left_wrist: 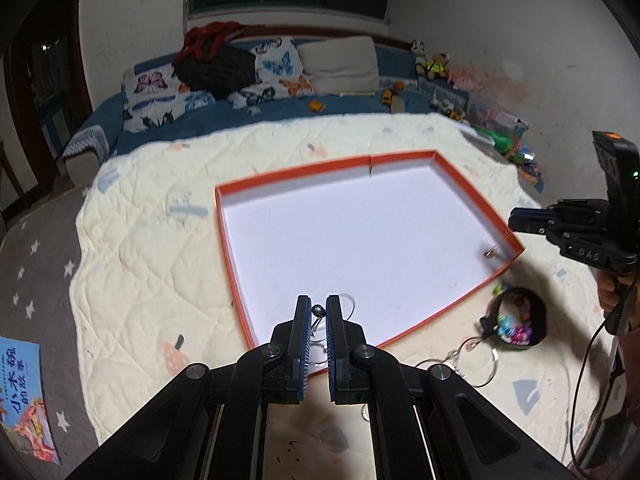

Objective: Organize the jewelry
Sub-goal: 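Lower both chains into the orange tray and open both grippers, then grasp black watch band with right gripper while left tool approaches hoop earring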

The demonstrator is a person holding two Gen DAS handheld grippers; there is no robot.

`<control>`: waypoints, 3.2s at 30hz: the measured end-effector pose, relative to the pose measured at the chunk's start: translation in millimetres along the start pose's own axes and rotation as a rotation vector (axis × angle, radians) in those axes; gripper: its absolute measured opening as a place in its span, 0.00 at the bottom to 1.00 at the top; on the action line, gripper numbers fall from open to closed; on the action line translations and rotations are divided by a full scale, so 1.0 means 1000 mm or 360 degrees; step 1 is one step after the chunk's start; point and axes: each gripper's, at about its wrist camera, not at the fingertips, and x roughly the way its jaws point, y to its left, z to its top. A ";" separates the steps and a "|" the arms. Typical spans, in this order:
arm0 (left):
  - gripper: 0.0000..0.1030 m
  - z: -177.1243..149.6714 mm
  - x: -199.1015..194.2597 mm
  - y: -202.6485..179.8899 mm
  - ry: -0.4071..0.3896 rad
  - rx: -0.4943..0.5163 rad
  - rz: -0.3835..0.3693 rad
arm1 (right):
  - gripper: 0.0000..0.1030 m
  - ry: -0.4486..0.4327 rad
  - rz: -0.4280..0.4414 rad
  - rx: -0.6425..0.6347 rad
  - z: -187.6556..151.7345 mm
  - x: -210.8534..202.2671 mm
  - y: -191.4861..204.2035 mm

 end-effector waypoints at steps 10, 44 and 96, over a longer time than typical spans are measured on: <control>0.07 -0.011 0.028 -0.003 0.0110 0.0063 0.0067 | 0.13 0.0065 0.0005 0.0004 -0.009 0.013 0.002; 0.51 -0.035 -0.007 -0.026 0.0001 0.0006 0.0086 | 0.65 0.0040 0.0095 -0.0078 -0.036 -0.025 0.020; 0.48 -0.069 0.047 -0.105 0.0135 0.0571 -0.0146 | 0.62 0.0136 0.0201 -0.0185 -0.074 -0.024 0.030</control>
